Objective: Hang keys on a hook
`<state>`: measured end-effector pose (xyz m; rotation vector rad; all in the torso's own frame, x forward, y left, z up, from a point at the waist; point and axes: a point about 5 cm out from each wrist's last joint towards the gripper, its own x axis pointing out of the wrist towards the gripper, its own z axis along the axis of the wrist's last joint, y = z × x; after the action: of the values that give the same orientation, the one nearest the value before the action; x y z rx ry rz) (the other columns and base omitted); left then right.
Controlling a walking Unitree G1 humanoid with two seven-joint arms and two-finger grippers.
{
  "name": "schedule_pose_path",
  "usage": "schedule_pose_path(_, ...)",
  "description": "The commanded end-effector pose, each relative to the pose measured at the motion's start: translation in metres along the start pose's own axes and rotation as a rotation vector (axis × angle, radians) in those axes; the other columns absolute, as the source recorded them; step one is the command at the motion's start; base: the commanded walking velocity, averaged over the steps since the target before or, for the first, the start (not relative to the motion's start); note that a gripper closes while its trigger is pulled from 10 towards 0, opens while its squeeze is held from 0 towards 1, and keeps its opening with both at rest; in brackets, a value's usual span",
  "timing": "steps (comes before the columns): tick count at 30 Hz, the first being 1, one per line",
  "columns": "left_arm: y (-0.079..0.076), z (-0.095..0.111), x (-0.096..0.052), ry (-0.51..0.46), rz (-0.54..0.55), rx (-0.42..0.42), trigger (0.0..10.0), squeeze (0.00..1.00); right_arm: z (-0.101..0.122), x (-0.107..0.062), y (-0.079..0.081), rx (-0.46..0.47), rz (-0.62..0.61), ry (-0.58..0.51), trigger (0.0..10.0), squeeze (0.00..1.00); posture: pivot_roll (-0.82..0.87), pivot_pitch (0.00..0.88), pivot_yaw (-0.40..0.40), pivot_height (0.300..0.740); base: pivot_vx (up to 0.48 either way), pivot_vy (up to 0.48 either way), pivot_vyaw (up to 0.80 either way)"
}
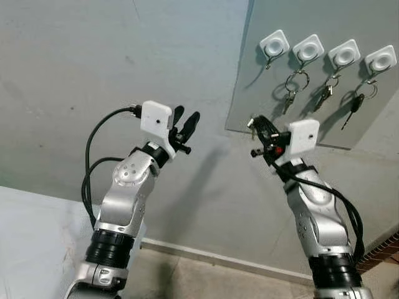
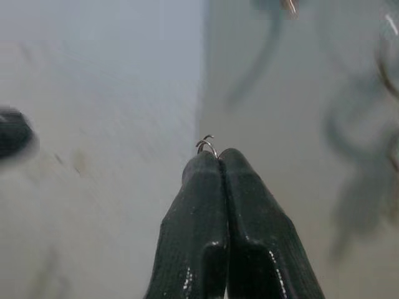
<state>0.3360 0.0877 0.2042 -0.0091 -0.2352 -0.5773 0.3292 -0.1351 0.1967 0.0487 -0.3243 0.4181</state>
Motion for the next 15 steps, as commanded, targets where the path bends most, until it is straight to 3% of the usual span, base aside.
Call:
schedule_pose_path(1, -0.006, 0.011, 0.004, -0.039, -0.05, 0.041, 10.0, 0.0, 0.015, 0.007, 0.003, 0.011, 0.04, -0.073, 10.0, 0.0, 0.07, 0.0, -0.038, 0.74, 0.0, 0.0, 0.0)
schedule_pose_path(7, -0.018, 0.023, 0.012, -0.084, -0.124, 0.074, 10.0, 0.0, 0.04, 0.022, 0.007, 0.046, 0.079, -0.183, 10.0, 0.0, 0.07, 0.0, -0.037, 0.74, 0.0, 0.0, 0.0)
schedule_pose_path(15, -0.018, 0.033, 0.015, -0.109, -0.138, 0.086, 10.0, 0.0, 0.054, 0.026, 0.004, 0.058, 0.072, -0.25, 10.0, 0.0, 0.08, 0.0, -0.032, 0.74, 0.0, 0.0, 0.0)
